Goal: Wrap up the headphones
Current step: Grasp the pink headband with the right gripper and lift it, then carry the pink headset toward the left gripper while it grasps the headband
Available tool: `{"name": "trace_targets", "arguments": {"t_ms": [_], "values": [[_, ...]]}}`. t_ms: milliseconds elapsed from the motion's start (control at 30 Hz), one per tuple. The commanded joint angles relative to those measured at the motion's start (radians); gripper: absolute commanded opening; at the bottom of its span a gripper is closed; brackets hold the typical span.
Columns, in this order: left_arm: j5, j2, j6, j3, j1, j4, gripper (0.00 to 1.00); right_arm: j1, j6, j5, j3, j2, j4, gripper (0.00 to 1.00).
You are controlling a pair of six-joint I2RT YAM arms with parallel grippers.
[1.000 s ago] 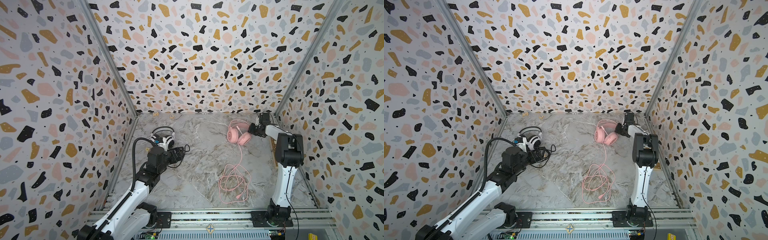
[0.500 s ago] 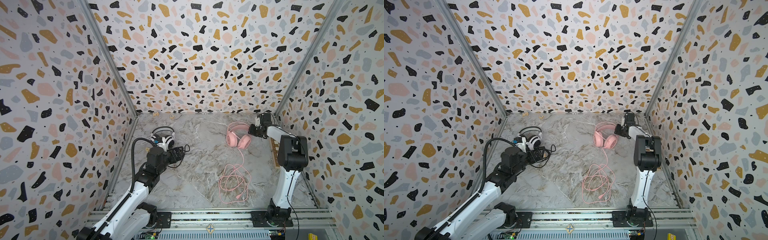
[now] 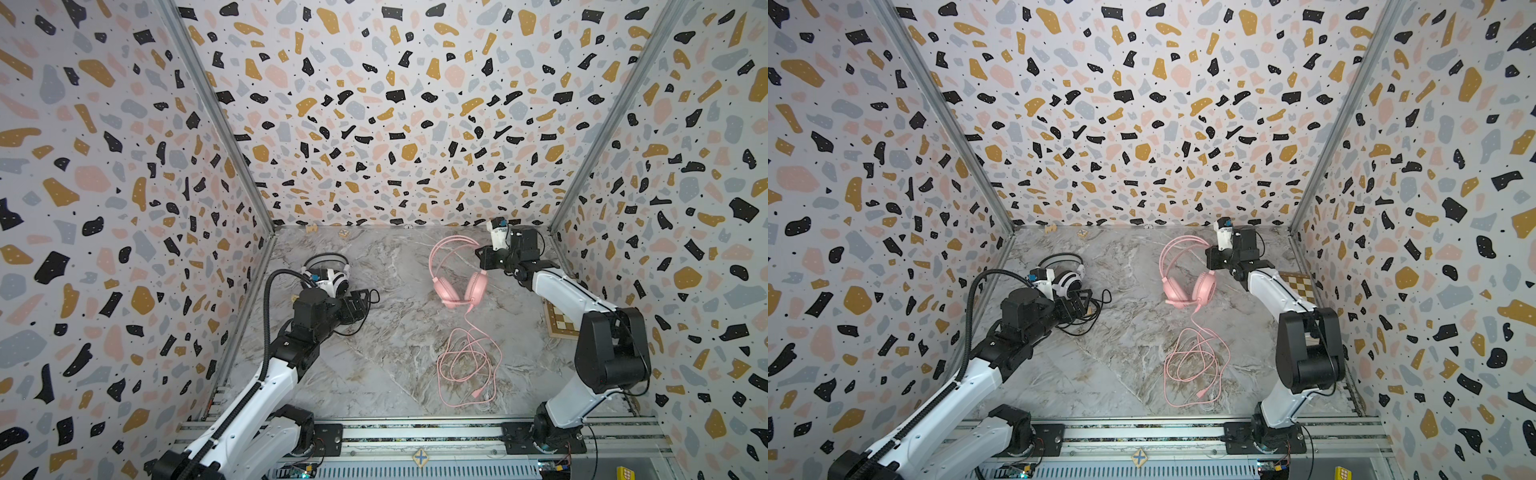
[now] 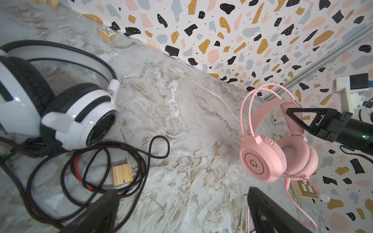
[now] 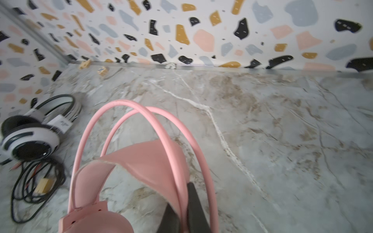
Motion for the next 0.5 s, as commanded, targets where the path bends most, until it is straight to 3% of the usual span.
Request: {"name": "trace_targets", "arguments": {"t_ms": [0,100,267,467], "values": [[0.042,0.029,0.046,0.068,-0.007,0.045,1.0,0.01,-0.043,-0.111,-0.027,-0.087,0.117,0.0],[0.083,0.062,0.065,0.114,-0.009,0.047,1.0,0.039,-0.051,-0.156,-0.061,-0.139,0.138,0.0],[0.144,0.123,0.124,0.178,-0.052,0.048,1.0,0.118,-0.09,-0.099,-0.044,-0.171,0.075,0.0],[0.139,0.218,0.172,0.235,-0.149,0.054,1.0,0.186,-0.086,-0.03,-0.015,-0.188,0.023,0.0]]}}
